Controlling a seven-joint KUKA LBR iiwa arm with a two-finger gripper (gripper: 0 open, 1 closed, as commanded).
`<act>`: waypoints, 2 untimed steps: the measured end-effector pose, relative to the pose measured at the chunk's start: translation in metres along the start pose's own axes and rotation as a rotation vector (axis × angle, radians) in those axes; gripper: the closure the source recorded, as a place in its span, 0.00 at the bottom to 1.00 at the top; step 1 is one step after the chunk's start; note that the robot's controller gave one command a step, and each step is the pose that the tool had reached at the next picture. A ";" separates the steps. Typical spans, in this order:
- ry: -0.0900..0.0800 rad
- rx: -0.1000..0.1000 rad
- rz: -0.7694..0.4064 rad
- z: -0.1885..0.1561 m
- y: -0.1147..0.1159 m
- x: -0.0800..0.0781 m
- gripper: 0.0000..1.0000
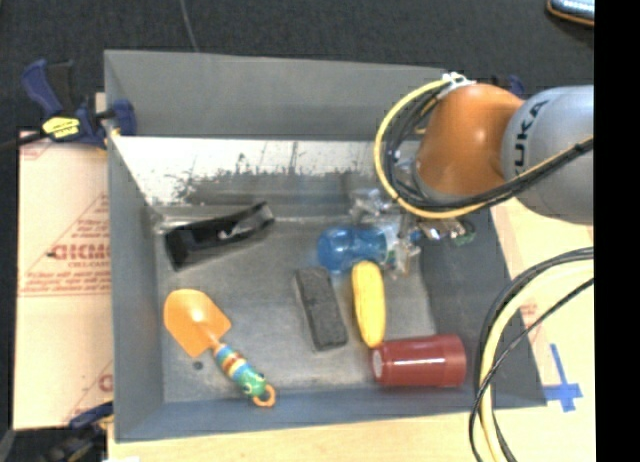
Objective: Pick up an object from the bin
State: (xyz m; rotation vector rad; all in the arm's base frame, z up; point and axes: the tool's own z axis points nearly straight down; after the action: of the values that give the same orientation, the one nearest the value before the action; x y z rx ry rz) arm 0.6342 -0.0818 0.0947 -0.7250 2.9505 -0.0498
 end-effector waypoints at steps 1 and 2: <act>-0.003 0.001 0.004 0.003 0.005 0.015 0.00; -0.005 0.002 -0.031 0.013 -0.015 0.031 0.00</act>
Offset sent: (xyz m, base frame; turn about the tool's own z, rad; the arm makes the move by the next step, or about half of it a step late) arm -0.0186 -0.0448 -0.0247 0.2743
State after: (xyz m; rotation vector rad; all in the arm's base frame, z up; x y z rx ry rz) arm 0.6152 -0.1093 0.0798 -0.7700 2.9337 -0.0532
